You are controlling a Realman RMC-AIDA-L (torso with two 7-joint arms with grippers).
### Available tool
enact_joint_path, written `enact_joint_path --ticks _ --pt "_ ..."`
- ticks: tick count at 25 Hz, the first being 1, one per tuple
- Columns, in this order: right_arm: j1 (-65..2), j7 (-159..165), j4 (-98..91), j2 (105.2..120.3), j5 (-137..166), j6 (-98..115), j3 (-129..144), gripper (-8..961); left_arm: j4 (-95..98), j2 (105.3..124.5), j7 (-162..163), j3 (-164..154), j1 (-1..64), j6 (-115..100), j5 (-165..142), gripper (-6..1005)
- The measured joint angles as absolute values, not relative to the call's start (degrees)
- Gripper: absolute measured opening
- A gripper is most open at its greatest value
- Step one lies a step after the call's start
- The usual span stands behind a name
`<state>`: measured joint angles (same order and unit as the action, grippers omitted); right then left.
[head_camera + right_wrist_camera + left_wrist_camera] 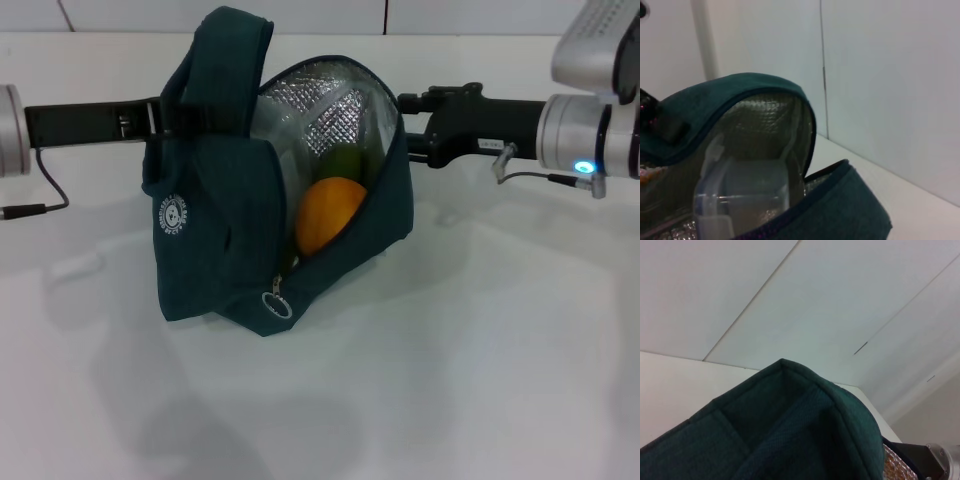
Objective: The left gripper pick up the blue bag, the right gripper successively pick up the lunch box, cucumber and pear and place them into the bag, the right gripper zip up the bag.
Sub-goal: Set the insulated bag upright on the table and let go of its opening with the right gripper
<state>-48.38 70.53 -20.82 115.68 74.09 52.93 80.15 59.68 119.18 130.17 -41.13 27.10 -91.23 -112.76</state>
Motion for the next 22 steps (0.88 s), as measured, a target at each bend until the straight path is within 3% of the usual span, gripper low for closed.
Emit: enact_joint_path --ticks 22 --pt "-48.77 69.98 -21.25 116.21 73.95 49.72 81.03 578 58.08 119.18 129.1 -40.96 27.42 -91.23 -112.73 41"
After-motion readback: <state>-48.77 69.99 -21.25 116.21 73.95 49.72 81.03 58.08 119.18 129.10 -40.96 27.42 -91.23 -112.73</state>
